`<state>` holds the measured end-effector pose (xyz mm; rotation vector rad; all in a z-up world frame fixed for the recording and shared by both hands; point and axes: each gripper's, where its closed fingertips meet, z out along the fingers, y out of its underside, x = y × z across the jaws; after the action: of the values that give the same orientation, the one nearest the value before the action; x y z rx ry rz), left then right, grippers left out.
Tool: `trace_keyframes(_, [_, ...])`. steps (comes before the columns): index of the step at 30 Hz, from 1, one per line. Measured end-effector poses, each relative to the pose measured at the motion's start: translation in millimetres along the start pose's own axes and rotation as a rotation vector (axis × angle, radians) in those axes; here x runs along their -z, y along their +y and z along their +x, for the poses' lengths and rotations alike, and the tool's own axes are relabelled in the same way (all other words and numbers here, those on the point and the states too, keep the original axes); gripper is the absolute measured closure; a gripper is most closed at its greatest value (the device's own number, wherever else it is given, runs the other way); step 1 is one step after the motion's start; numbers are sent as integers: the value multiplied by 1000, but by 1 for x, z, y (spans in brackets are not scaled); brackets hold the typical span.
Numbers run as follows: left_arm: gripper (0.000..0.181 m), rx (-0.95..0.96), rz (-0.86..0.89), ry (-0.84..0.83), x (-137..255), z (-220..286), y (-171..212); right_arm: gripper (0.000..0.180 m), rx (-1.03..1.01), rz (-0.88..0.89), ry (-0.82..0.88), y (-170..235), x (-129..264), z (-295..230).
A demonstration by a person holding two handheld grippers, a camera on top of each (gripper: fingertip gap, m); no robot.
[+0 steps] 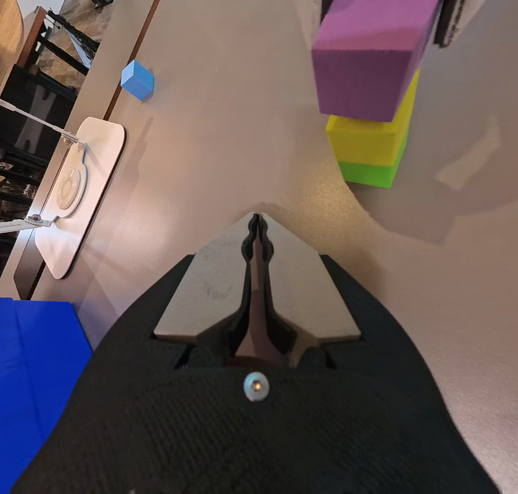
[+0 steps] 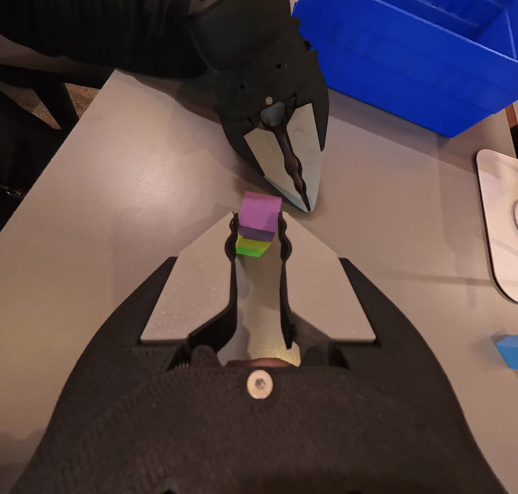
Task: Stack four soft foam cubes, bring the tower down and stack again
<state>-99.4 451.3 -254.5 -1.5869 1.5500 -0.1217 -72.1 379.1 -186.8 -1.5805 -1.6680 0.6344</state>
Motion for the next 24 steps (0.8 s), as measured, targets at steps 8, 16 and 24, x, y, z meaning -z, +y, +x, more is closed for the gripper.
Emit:
trace_keyframes(8, [181,-2,0,-2,0,0,0,154,3,-1,-6,0,0,-1])
trace_keyframes(16, [181,-4,0,-5,0,0,0,154,18,-7,-1,1,-2,-1])
trace_keyframes(24, [181,-7,1,-8,0,-1,0,154,10,-4,-2,3,-1,0])
